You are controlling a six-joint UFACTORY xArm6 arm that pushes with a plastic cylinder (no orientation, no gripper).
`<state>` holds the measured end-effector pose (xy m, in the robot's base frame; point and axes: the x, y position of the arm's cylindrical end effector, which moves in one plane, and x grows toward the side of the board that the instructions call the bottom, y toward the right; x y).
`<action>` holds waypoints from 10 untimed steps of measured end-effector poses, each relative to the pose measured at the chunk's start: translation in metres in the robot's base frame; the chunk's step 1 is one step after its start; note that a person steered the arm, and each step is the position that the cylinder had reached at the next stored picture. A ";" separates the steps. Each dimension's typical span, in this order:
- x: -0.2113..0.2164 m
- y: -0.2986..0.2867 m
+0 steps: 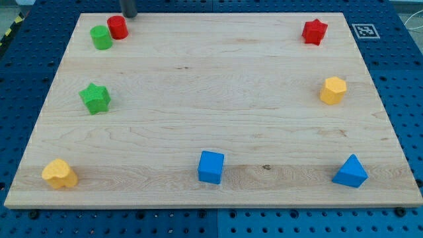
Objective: Move your arm closer to the green circle
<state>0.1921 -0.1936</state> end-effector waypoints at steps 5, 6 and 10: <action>0.022 -0.087; 0.034 -0.086; 0.069 -0.075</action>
<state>0.2614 -0.2682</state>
